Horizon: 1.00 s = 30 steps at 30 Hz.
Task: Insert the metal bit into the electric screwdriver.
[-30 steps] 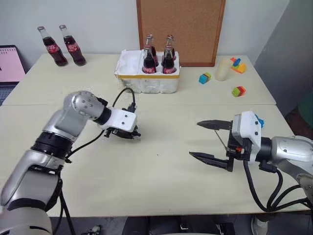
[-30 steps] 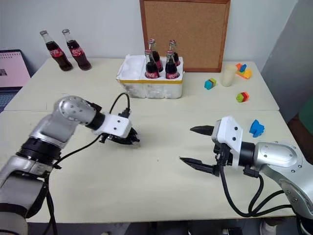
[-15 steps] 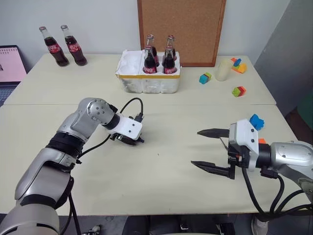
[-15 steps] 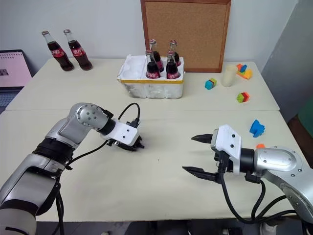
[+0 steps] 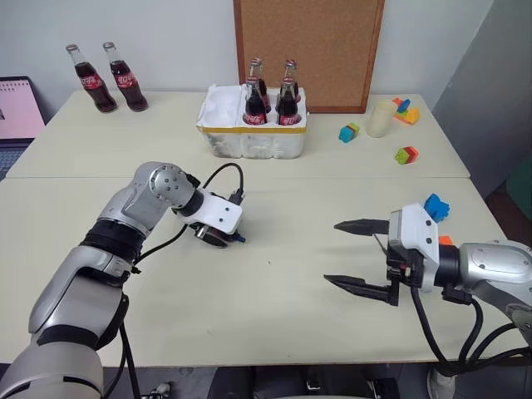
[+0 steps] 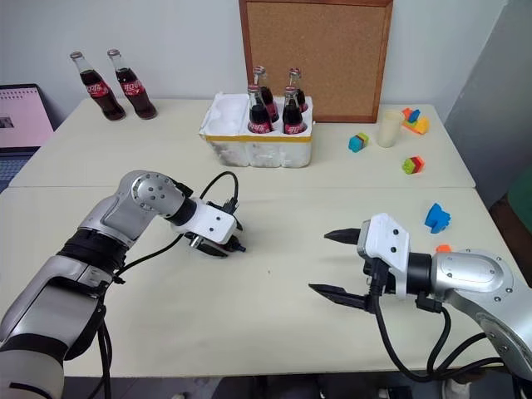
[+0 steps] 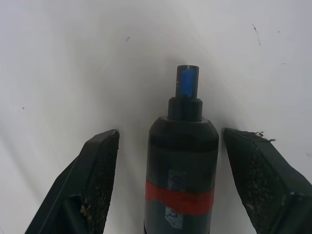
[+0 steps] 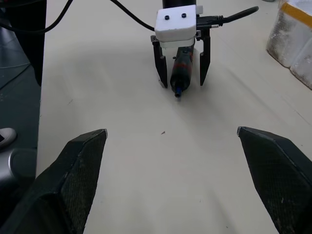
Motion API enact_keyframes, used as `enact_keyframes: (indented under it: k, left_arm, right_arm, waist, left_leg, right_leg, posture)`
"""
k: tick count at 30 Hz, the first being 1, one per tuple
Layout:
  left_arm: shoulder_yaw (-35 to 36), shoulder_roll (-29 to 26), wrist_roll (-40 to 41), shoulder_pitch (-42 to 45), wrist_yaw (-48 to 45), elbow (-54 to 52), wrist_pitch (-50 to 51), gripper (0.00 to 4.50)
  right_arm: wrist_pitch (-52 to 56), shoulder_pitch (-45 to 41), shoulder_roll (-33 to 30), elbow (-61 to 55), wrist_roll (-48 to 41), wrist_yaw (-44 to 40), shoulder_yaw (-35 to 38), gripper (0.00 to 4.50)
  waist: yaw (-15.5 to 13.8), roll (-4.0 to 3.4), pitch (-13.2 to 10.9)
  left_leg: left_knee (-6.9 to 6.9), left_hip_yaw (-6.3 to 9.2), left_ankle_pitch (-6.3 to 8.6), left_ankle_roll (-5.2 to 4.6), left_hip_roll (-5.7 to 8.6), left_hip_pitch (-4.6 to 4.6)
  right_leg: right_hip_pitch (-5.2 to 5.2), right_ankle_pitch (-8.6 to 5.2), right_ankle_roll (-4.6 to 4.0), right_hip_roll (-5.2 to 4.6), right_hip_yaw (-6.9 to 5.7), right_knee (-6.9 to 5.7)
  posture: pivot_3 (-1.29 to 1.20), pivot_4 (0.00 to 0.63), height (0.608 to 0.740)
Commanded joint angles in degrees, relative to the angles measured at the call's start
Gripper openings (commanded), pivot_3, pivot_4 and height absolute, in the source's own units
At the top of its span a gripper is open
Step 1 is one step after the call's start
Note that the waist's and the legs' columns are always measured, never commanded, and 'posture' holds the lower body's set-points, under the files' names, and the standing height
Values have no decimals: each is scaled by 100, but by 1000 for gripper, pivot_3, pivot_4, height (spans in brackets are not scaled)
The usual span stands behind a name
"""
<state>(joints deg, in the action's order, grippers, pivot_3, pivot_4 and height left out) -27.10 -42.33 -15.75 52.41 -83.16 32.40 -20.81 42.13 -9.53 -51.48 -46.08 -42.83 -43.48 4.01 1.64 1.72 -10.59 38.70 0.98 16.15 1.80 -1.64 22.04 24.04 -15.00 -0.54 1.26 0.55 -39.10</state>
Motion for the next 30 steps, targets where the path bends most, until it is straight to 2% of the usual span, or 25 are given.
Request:
enact_keyframes:
  k: [1,3,6,12,18,20,23,28,30]
  left_arm:
    - [-39,15,-93,35,-22,18,-91,3517]
    - [-48,33,-116,16,-9,22,-100,3517]
    - [-67,91,-152,10,25,66,-126,3038]
    - [-117,113,-261,-23,-33,139,-251,1703]
    - [-141,92,-377,-26,29,225,-481,1642]
    - [48,203,-56,-63,-48,67,-234,1642]
    - [500,463,721,-91,-156,-477,570,1642]
    - [1338,904,2118,-159,-82,-1669,2818,1641]
    - [1486,988,2390,-226,11,-1959,3290,1640]
  right_arm:
    - [-12,-29,-29,-183,-28,24,28,4500]
    - [-9,-35,-30,-183,-29,32,21,4500]
    - [-5,-39,-28,-179,-22,41,12,4500]
    - [4,-35,-29,-186,-25,51,18,4500]
    - [21,0,-45,-228,-57,61,68,4500]
    - [55,20,-63,-254,-111,61,120,4500]
    - [117,125,-153,-308,-228,4,308,4500]
    - [182,209,-252,-323,-516,27,730,4500]
    - [191,213,-271,-301,-591,55,882,4500]
  waist:
    - [0,0,0]
    - [0,0,0]
    - [-2,-1,0]
    - [-16,-3,2]
    - [-14,-6,5]
    - [-13,-6,5]
    - [-19,-6,5]
    - [-77,-4,3]
    - [-72,-4,3]
  left_leg:
    - [0,0,0,0,0,0]
    - [0,0,0,0,0,0]
    - [1,0,0,0,0,-1]
    - [5,2,0,0,2,-3]
    - [5,0,0,0,1,-14]
    - [5,2,0,0,0,-22]
    - [5,2,0,0,1,-21]
    - [15,12,0,0,-3,9]
    - [16,12,0,0,-1,9]
  right_leg:
    - [0,0,0,0,0,0]
    - [0,0,0,0,0,0]
    - [-1,0,0,0,1,0]
    - [-5,5,8,0,-2,-2]
    - [-15,6,9,0,2,-2]
    - [-25,6,9,0,-1,-2]
    - [-25,6,9,0,-2,-1]
    - [-16,6,12,-17,-9,11]
    - [-16,5,13,-23,-5,11]
  posture:
    - [0,150,740]
    - [0,150,740]
    - [0,150,740]
    - [0,150,740]
    - [0,150,740]
    - [0,150,740]
    - [0,150,740]
    - [0,150,740]
    - [0,150,740]
